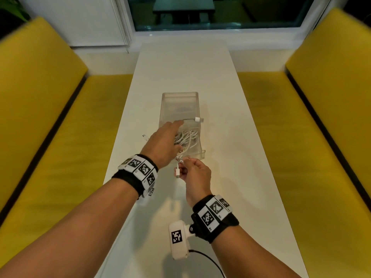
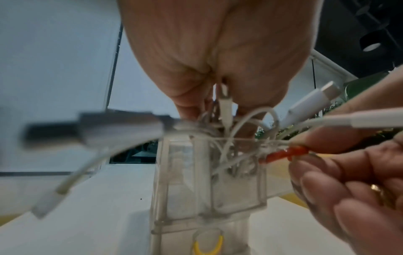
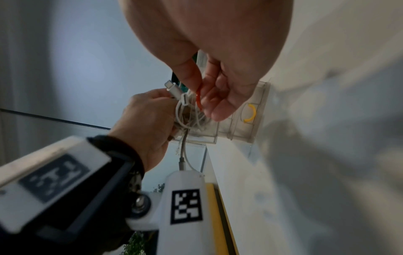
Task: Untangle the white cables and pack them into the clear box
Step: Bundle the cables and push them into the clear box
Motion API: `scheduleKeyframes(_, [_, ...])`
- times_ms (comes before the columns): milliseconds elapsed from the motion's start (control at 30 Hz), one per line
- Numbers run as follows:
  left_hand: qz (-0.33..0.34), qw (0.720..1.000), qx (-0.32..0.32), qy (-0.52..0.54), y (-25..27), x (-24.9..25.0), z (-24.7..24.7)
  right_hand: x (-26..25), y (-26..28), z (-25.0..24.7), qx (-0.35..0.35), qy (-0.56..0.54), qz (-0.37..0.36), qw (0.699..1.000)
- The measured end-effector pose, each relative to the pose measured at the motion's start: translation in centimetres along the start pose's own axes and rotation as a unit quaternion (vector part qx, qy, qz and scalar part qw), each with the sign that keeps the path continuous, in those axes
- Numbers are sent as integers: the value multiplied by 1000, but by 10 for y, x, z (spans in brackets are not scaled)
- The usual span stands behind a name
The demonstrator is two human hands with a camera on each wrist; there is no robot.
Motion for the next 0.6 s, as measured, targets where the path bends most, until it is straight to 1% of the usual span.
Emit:
scheduleKeyframes(67, [18,999,-6,29,7,0,-5,-1,0,0,-3,-2,0,1000])
scheduleKeyframes(133, [43,999,-28,-15,11,-1,-7,-1,0,1,-6,-6,2,1000])
scheduleKeyframes(200, [52,997,-42,-44,13,-2,-6,-1,1,2,-6,-8,6,1000])
scheduleKeyframes(267, [60,997,-37,-34,16,-2,-2,0,1,2,-6,-8,8,1000])
scheduleKeyframes(300, [63,997,-22,-27,18,-2,-1,0,1,2,-5,-6,9,1000])
scheduleKeyframes(400, [48,998,40,-8,21,-6,-1,0,3,2,-4,0,8,1000])
scheduleKeyframes(433, [43,998,52,-3,20,-6,-1,-1,3,2,-3,2,7,1000])
scheduleKeyframes(500, [39,998,43,-16,15,-2,-3,-1,4,2,0,4,7,1000])
scheduleKeyframes(600, [9,998,7,-66,5,1,-6,-1,4,2,-2,5,8,1000])
Point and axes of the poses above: each hand's wrist, its own y-axis away from the middle knuckle, its own z-axis out of the palm, x = y × z, the point moved 4 cm from there along -y, towards the middle knuckle, and after that the axes turned 14 degrees about z, right-handed, at the moved point
